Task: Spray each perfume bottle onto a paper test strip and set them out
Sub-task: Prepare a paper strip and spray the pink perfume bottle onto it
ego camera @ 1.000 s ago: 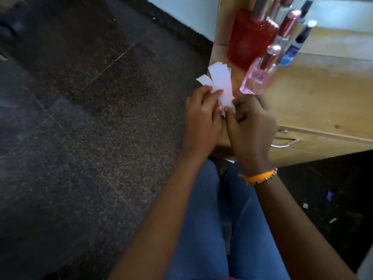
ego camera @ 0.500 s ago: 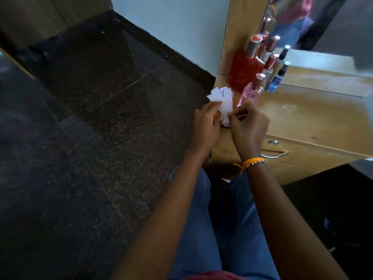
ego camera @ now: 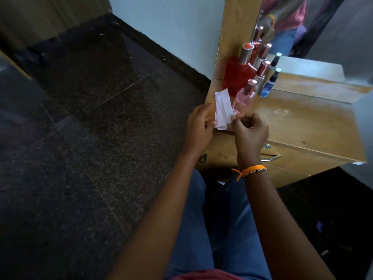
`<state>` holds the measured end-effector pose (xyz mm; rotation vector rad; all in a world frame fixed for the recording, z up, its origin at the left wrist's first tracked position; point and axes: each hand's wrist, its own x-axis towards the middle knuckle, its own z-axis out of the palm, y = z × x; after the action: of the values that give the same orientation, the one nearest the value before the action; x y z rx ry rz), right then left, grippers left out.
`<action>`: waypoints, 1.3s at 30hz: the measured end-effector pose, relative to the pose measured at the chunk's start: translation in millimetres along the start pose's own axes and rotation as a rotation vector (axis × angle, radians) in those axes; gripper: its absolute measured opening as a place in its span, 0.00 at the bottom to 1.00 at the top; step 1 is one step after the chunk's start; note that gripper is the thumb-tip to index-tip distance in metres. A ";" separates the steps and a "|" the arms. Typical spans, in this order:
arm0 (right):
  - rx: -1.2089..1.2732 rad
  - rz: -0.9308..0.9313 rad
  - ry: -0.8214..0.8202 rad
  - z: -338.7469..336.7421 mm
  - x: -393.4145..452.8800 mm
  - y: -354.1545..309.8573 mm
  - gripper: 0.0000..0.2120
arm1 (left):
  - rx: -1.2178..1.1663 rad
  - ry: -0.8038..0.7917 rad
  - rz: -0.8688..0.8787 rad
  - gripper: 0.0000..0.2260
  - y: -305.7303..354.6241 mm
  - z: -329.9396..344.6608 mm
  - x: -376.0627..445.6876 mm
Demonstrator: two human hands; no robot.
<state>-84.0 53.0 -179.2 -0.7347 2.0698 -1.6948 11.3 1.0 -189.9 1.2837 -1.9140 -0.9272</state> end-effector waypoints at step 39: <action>-0.071 0.059 -0.101 -0.7 7.3 -2.6 0.04 | 0.341 -0.033 0.105 0.21 -1.5 5.8 -1.8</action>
<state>-89.8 48.8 -176.3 -0.7568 2.0702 -1.5279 7.8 3.5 -194.5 1.3457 -2.2108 -0.5878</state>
